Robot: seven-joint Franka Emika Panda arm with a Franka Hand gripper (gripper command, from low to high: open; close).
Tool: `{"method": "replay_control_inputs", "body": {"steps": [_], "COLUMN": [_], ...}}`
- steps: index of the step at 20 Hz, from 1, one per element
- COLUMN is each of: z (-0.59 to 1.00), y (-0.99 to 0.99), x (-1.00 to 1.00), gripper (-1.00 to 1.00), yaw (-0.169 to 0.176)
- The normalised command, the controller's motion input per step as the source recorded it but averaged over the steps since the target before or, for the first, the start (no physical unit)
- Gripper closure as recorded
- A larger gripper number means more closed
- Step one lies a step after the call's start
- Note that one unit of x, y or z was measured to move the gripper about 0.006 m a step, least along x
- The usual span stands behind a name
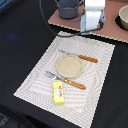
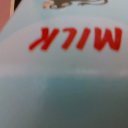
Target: Interact with the objects in diverse but meaningful ways.
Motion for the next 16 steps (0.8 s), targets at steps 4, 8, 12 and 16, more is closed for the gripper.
{"method": "replay_control_inputs", "body": {"steps": [4, 8, 12, 16], "z": [0.05, 0.00, 0.00, -0.04], "y": [-0.46, -0.39, -0.35, -0.40], "x": [-0.61, -0.58, -0.56, -0.53], "gripper": [1.00, 1.00, 1.00, 1.00], "yaw": [-0.018, -0.047, -0.070, -0.069]}}
